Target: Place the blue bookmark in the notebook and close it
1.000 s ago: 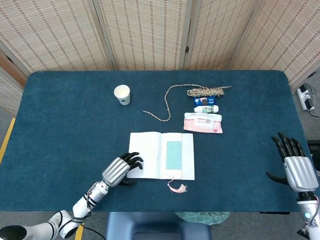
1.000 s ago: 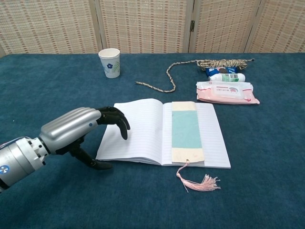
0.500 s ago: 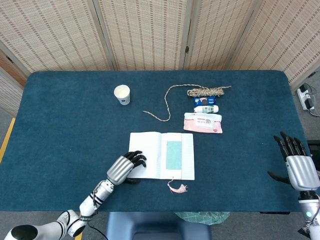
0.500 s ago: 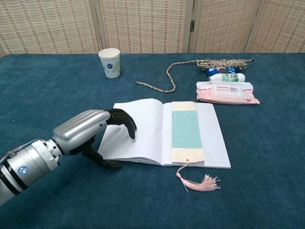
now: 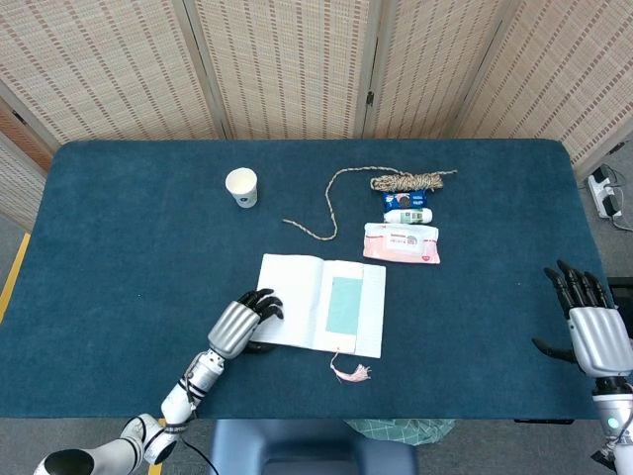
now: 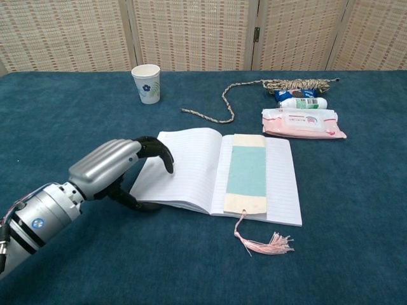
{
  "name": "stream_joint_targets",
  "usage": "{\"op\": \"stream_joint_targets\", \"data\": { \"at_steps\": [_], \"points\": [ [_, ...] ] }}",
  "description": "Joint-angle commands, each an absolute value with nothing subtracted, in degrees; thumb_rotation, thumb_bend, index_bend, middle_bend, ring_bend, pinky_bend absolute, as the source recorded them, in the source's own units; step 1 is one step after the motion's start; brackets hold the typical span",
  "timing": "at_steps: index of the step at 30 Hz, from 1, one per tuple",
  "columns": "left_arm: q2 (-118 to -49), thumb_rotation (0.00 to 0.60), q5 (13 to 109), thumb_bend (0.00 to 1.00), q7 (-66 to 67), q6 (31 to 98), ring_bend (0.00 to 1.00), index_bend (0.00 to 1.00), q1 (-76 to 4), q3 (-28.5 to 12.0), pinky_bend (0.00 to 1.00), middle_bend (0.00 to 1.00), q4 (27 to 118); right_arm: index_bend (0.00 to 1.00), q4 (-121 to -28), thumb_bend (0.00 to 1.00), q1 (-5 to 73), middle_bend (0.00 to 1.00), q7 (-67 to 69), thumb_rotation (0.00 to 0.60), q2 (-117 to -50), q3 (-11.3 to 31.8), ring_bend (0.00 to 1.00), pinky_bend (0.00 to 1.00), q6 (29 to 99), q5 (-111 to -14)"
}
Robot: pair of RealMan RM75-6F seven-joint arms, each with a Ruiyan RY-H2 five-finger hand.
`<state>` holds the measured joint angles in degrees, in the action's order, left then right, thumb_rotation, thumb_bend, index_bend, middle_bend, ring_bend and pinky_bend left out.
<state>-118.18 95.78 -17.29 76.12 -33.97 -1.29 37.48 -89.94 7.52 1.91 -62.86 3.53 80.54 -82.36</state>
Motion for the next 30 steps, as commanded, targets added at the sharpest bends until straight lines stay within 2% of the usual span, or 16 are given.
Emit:
{"op": "stream_joint_targets", "data": {
  "at_steps": [1, 18, 30],
  "points": [
    [-119.1, 0.6, 95.5, 0.18, -18.3, 77.6, 0.21, 0.45, -33.6, -1.4, 0.3, 0.35, 35.6, 0.0, -89.9, 0.07, 7.6, 0.0, 1.7, 0.6, -63.0, 3.6, 0.0, 0.0, 80.3, -82.2],
    [-122.9, 0.6, 93.4, 0.18, -22.4, 82.1, 0.21, 0.41, -34.5, -3.6, 0.29, 0.35, 29.1, 0.0, -90.0, 0.08, 7.6, 0.0, 1.5, 0.6, -63.0, 3.8, 0.0, 0.0, 79.5, -82.2],
    [-121.3, 0.6, 92.4, 0.18, -23.5, 85.3, 0.21, 0.41, -37.3, -6.2, 0.28, 0.35, 31.4, 0.0, -90.3, 0.08, 7.5, 0.0, 1.4, 0.6, -62.9, 3.7, 0.0, 0.0, 79.4, -82.6]
  ]
}}
